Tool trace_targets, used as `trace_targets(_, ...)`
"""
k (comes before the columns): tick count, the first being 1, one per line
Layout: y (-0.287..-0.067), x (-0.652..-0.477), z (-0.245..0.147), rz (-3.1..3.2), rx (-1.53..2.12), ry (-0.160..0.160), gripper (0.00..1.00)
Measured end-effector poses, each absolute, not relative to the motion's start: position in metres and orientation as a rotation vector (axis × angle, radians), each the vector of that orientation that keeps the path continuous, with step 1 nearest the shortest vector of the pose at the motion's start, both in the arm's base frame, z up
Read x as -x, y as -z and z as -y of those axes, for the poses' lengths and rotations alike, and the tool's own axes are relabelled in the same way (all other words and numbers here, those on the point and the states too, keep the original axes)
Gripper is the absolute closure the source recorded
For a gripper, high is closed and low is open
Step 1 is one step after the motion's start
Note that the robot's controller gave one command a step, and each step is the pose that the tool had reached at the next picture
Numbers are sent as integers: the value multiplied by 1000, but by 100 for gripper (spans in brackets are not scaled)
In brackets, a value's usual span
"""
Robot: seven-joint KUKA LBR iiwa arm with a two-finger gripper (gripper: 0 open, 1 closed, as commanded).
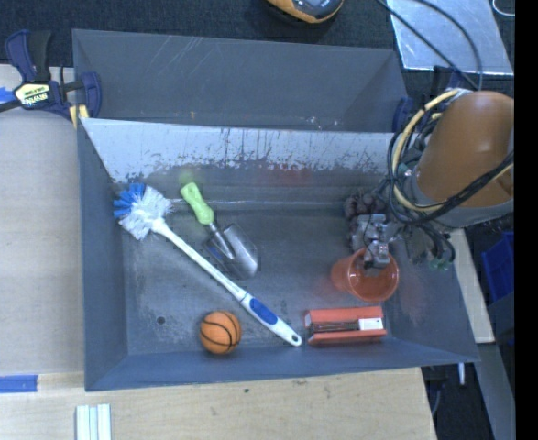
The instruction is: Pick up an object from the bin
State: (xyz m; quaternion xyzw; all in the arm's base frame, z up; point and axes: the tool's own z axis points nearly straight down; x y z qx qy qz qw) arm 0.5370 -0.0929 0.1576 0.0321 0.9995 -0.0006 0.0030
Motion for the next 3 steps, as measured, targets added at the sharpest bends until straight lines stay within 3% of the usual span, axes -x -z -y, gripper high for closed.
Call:
trace_targets(1, -126, -599, 6, -3129, 77, 1, 100)
trace_targets(2, -126, -599, 6, -3129, 78, 1, 100)
trace_targets(3, -212, -591, 1, -3132, 47, 1, 100)
